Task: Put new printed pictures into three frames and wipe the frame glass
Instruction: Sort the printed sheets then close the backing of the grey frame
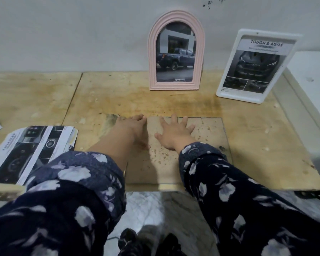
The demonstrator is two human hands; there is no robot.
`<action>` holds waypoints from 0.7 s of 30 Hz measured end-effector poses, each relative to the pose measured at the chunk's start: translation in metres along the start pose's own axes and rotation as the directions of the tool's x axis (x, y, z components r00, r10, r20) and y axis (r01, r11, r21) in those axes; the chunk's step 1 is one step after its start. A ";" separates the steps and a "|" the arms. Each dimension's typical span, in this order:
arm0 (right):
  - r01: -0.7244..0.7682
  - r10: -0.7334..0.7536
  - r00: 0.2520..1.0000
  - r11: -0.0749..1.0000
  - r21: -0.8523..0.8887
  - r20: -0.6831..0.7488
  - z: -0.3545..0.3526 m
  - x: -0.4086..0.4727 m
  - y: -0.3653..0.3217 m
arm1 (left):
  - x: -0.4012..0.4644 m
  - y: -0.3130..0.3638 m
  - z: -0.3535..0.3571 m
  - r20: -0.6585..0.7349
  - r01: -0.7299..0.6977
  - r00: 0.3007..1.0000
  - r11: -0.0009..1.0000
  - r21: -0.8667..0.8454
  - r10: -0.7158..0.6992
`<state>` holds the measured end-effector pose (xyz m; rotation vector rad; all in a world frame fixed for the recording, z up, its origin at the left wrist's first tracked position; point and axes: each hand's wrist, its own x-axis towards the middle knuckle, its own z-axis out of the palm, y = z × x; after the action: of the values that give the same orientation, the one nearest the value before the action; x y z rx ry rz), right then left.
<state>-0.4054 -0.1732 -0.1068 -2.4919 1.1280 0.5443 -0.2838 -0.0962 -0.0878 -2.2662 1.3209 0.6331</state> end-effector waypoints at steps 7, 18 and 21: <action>-0.008 0.009 1.000 0.995 -0.102 0.008 0.000 0.005 0.001 | 0.000 -0.007 0.005 -0.010 -0.016 1.000 1.000 0.003 0.016; 0.000 0.000 1.000 0.989 -0.146 -0.002 0.008 0.007 -0.002 | -0.004 0.000 0.016 -0.057 -0.020 0.998 0.999 0.039 0.023; 0.062 -0.066 0.996 0.996 -0.065 -0.055 0.013 0.001 0.008 | -0.009 -0.002 0.026 -0.143 0.001 0.990 0.999 -0.049 -0.008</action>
<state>-0.4139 -0.1724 -0.1200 -2.6031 1.0627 0.5006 -0.2901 -0.0742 -0.1025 -2.3925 1.3801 0.5142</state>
